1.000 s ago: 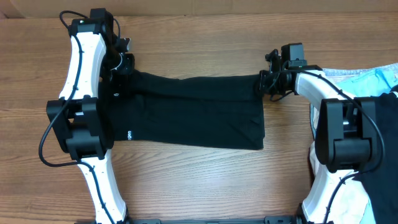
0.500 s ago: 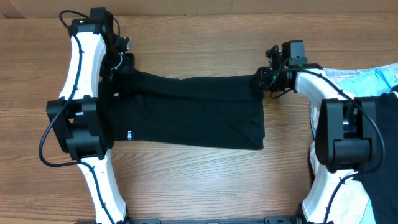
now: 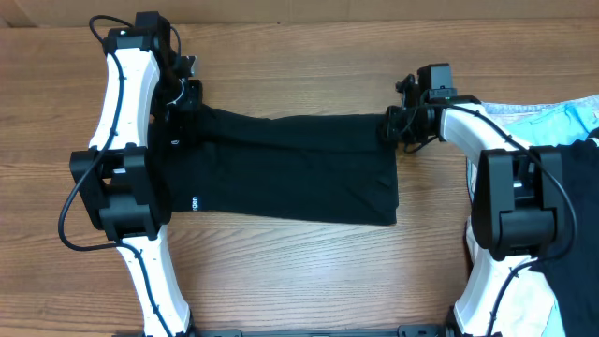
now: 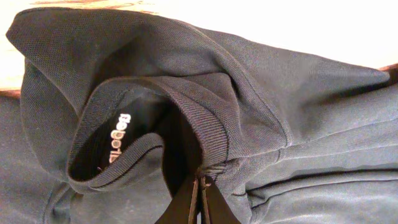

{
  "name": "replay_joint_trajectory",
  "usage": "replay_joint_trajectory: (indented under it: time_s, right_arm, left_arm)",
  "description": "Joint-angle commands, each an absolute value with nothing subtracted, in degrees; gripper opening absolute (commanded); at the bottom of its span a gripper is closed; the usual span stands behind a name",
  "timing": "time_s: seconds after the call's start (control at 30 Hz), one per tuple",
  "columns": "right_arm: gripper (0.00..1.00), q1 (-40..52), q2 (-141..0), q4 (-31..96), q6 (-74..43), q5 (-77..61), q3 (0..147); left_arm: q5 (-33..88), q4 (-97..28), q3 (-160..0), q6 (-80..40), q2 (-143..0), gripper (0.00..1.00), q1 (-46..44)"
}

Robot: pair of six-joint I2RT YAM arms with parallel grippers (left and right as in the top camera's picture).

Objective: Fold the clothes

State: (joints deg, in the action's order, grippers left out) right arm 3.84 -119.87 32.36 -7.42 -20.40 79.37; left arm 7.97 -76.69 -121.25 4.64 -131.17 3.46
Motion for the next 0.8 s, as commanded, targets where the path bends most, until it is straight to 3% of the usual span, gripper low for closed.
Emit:
replay_joint_trajectory:
  time_s: [0.0, 0.47, 0.5, 0.6, 0.77]
  right_arm:
    - [0.26, 4.4, -119.7, 34.0, -7.2, -19.9, 80.4]
    - [0.34, 7.0, -119.7, 29.0, -7.1, -20.6, 78.0]
    - [0.31, 7.0, -119.7, 29.0, -7.1, -20.6, 78.0]
    - [0.08, 7.0, -119.7, 28.7, -7.1, -20.6, 78.1]
    - [0.04, 6.7, -119.5, 30.0, -7.1, -20.4, 82.0]
  left_arm:
    - [8.9, -76.4, -122.1, 4.3, -131.5, 0.05, 3.4]
    - [8.9, -76.0, -122.1, 4.3, -131.5, 0.07, 3.4]
    - [8.9, -76.0, -122.1, 4.3, -131.5, 0.07, 3.4]
    - [8.8, -76.0, -122.1, 4.3, -131.5, 0.07, 3.4]
    - [8.8, -76.1, -122.1, 4.3, -131.5, 0.08, 3.4]
